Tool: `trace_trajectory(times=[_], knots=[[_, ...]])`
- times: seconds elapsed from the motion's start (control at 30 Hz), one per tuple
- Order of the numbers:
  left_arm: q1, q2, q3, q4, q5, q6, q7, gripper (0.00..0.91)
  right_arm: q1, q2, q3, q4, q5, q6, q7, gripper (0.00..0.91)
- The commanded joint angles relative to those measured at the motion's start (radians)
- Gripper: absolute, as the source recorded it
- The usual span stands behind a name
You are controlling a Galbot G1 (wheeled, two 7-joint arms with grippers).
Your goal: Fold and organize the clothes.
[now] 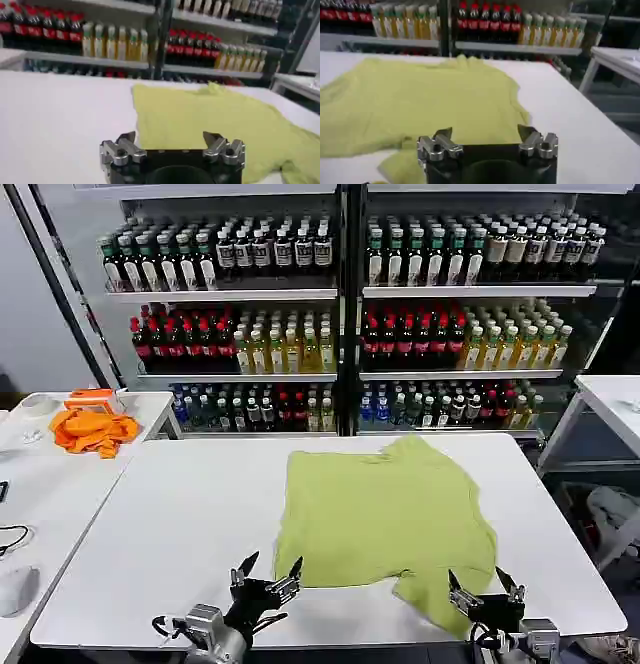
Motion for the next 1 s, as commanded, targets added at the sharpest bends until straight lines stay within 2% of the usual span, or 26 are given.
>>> trace_trajectory(times=[0.03,0.23,0.27,0.3,0.33,0.37,0.4,0.43,0.7,1.0], knots=[[-0.082,0.002,0.048,0.123,0.016,0.040,-0.009,0.907,-0.010,-0.005,0.008,-0.040,0.019,-0.015,0.001,0.907],[-0.121,-0.025,0.061,0.202,0.017,0.040,-0.017,0.907,0.003,-0.003,-0.003,-0.068,0.013,-0.013,-0.007,0.907],[-0.122,-0.027,0.061,0.206,0.017,0.040,-0.017,0.907,0.002,-0.003,-0.006,-0.066,0.011,-0.013,-0.009,0.867],[-0.122,-0.028,0.061,0.208,0.017,0.040,-0.017,0.907,0.001,-0.001,-0.009,-0.065,0.009,-0.012,-0.010,0.685],[-0.122,-0.028,0.061,0.213,0.017,0.040,-0.016,0.635,0.002,0.003,-0.013,-0.065,0.010,-0.010,-0.009,0.292],[-0.122,-0.028,0.061,0.215,0.017,0.040,-0.017,0.262,0.003,0.006,-0.015,-0.066,0.012,-0.006,-0.008,0.040],[-0.122,-0.027,0.061,0.218,0.015,0.038,-0.018,0.131,0.005,0.008,-0.019,-0.070,0.014,0.001,-0.008,0.000],[-0.121,-0.026,0.060,0.220,0.011,0.035,-0.017,0.020,0.008,0.010,-0.023,-0.075,0.020,0.004,-0.008,0.000],[-0.105,-0.018,0.056,0.229,-0.001,0.015,-0.008,0.020,0.021,0.019,-0.053,-0.097,0.076,-0.006,0.000,0.000],[-0.097,-0.023,0.041,0.223,-0.098,-0.005,0.013,0.020,0.019,0.026,-0.056,-0.100,0.117,0.007,0.004,0.000]])
